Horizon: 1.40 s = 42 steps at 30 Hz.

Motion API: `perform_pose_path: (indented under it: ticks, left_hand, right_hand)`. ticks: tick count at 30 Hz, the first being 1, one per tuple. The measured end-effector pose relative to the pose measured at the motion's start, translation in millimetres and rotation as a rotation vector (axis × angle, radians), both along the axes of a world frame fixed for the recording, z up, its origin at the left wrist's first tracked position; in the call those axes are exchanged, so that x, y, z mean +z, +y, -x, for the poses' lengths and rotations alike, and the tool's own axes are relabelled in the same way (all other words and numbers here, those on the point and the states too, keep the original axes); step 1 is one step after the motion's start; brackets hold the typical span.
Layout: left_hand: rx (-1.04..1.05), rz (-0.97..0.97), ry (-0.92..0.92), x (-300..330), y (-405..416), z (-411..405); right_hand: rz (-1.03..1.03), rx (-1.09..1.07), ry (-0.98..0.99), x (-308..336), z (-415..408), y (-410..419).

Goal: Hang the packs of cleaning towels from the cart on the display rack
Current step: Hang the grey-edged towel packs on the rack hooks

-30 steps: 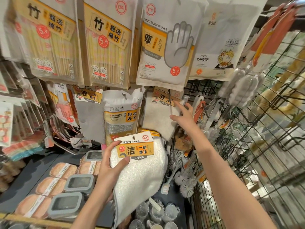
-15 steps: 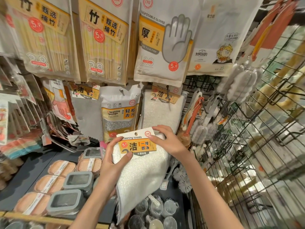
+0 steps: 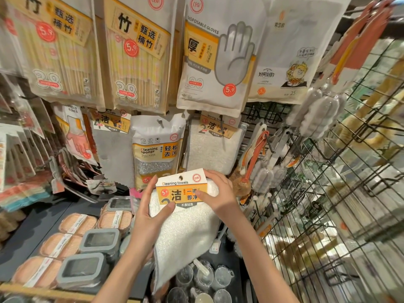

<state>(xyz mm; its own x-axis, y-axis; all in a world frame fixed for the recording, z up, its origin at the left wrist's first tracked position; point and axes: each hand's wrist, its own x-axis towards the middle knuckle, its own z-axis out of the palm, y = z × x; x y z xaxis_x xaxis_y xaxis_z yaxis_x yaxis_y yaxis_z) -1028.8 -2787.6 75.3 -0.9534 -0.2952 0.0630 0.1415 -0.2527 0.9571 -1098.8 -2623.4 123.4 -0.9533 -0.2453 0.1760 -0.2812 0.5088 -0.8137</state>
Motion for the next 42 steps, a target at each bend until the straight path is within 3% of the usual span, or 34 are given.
perform_pose_path:
  ticks: [3,8,17,26,42]
  left_hand:
    - [0.015,-0.009,0.002,1.5,1.3,0.8]
    - [0.038,0.003,-0.017,-0.4,0.6,0.7]
    - [0.076,0.036,-0.056,-2.7,0.0,2.1]
    - [0.053,-0.086,-0.075,3.9,-3.0,-2.7]
    - [0.054,-0.040,-0.038,15.5,-3.3,-9.7]
  right_hand:
    - [-0.001,-0.002,0.025,-3.6,-1.6,-0.9]
    - [0.206,0.029,-0.036,0.1,-3.8,-3.0]
    - [0.235,0.048,-0.056,-0.4,2.3,-0.2]
    - [0.367,0.026,-0.019,8.7,8.7,14.9]
    - [0.404,-0.156,0.119,25.1,24.0,22.3]
